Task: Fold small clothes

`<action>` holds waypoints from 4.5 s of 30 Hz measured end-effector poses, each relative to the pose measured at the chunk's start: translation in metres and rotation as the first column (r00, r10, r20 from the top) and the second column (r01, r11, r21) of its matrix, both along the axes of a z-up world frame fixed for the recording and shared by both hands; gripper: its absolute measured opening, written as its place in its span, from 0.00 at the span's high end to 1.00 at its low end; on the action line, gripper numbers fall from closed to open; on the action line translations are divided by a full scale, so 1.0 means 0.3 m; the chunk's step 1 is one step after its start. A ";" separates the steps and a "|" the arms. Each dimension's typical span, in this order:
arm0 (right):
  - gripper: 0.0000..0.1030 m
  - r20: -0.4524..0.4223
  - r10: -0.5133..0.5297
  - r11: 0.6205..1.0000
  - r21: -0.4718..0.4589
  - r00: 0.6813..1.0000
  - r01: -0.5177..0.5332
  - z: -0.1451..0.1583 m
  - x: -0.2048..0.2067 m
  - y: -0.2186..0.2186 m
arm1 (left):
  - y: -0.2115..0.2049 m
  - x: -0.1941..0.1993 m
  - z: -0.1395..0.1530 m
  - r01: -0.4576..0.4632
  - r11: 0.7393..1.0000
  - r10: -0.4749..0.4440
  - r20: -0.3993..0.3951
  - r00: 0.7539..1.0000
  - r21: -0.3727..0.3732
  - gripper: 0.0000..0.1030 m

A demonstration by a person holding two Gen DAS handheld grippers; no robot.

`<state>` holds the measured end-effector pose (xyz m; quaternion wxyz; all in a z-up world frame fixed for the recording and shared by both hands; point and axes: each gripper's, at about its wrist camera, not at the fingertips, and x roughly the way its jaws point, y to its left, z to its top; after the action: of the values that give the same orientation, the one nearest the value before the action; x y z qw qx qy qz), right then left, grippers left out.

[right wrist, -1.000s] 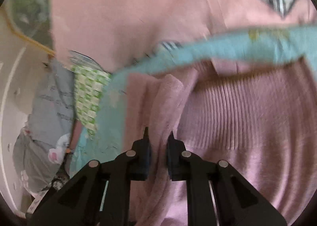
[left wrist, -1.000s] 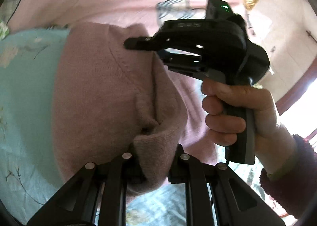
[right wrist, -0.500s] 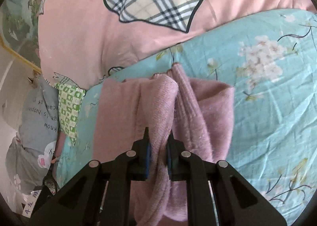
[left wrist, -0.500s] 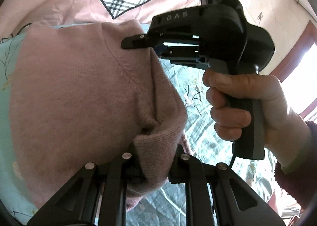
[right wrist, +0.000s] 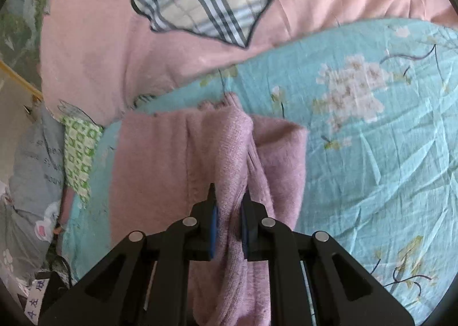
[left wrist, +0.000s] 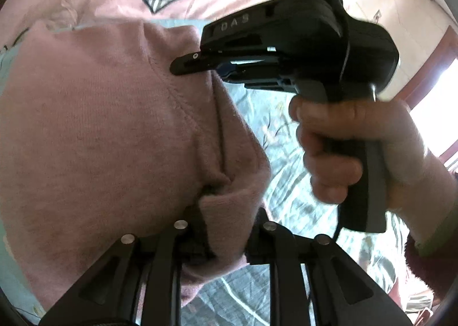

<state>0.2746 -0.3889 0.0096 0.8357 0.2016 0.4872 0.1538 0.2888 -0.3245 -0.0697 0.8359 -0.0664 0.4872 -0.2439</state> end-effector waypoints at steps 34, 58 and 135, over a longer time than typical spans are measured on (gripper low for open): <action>0.92 -0.049 -0.082 0.979 0.185 0.995 0.089 -0.026 -0.308 0.034 | 0.627 0.033 0.040 -0.360 0.929 0.347 -0.141 0.927 -0.079 0.37; 0.78 0.025 -0.175 0.985 0.004 0.984 0.175 -0.026 -0.352 -0.052 | 0.559 0.182 -0.037 -0.295 0.954 0.284 -0.179 0.942 -0.042 0.33; 1.00 -0.112 -0.006 0.987 0.161 0.994 0.024 -0.203 -0.036 0.884 | 1.365 0.052 -0.038 -0.370 0.929 0.367 -0.116 0.923 -0.010 0.63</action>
<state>0.2637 -0.1236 -0.0513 0.7891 0.2810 0.5173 0.1752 0.3044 0.0852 -0.0810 0.8370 -0.1838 0.5082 -0.0861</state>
